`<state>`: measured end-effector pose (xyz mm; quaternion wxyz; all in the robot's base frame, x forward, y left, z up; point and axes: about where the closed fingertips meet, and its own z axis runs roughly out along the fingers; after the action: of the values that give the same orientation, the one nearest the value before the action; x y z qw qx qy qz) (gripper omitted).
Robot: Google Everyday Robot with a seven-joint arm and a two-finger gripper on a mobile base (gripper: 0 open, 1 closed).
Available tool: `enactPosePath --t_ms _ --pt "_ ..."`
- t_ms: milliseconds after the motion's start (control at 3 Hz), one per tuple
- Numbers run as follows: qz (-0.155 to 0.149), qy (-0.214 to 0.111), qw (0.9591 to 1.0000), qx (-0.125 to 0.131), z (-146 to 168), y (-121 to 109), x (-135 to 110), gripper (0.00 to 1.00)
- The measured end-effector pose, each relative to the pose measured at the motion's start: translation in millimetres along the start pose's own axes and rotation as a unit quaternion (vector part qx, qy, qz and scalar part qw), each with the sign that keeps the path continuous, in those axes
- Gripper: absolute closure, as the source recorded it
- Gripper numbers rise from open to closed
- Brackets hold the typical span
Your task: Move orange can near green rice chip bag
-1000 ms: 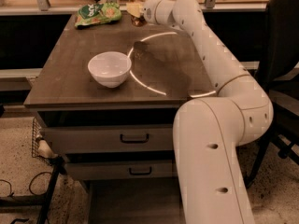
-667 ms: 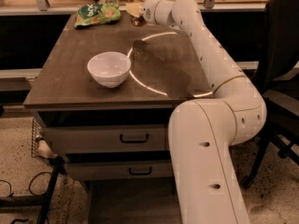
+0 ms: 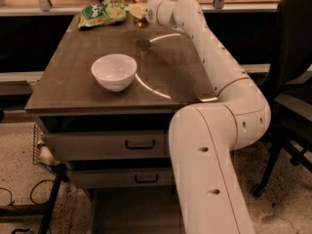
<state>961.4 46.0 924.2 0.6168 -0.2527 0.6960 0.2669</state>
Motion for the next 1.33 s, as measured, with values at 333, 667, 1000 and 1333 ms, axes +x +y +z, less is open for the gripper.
enactPosePath --t_ms 333,667,1000,1333 --pt "0.002 0.003 1.0000 0.007 9 1 6 1.00" --pt "0.004 -0.001 0.9999 0.014 16 0 11 1.00" --pt "0.003 -0.021 0.9995 0.022 23 -6 15 1.00" --pt "0.003 -0.022 0.9995 0.021 23 -6 16 1.00"
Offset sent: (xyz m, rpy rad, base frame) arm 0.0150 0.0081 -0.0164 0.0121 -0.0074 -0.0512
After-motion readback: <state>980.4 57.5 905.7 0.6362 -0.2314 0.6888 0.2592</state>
